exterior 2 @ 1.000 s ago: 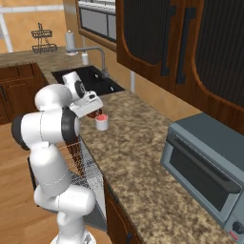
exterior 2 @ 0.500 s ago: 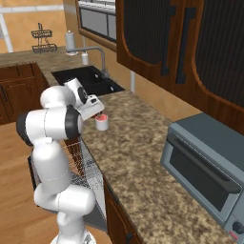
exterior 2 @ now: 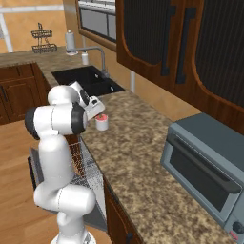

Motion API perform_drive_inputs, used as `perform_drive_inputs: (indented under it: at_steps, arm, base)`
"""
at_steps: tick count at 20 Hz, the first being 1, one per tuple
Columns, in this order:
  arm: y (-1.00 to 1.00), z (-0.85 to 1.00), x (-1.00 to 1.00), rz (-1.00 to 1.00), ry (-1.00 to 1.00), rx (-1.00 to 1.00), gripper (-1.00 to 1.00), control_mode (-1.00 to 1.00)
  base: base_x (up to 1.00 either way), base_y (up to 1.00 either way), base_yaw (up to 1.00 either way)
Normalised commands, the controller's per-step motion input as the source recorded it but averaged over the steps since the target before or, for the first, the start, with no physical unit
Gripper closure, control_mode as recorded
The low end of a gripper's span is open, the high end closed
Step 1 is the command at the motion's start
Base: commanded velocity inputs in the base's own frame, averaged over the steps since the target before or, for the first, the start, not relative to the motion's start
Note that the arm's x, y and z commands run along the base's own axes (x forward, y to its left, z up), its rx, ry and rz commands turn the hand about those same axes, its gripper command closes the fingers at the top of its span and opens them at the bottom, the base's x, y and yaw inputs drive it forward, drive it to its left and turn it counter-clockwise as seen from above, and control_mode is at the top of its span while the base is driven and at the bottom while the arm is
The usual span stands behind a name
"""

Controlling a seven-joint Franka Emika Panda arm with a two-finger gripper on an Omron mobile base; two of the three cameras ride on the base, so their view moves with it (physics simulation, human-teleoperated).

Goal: Pick up the cup and bowl from the counter, place them in the dishwasher, and close the dishwasher door.

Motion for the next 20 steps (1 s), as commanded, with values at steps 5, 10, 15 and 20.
perform_drive_inputs:
  at_steps: [5,10,15,20]
  arm:
    - [0.00,-0.29,0.40,0.08,0.00,-0.03,-1.00,-1.00]
    - [0.00,-0.29,0.35,0.09,0.00,-0.02,-1.00,-1.00]
    - [0.07,-0.29,0.49,0.05,-0.02,-0.04,-1.00,-1.00]
    - [0.11,-0.21,0.47,0.03,-0.03,-0.04,-1.00,-1.00]
  base:
    - [0.00,0.00,0.00]
    - [0.00,0.00,0.00]
    - [0.00,0.00,0.00]
    - [0.00,0.00,0.00]
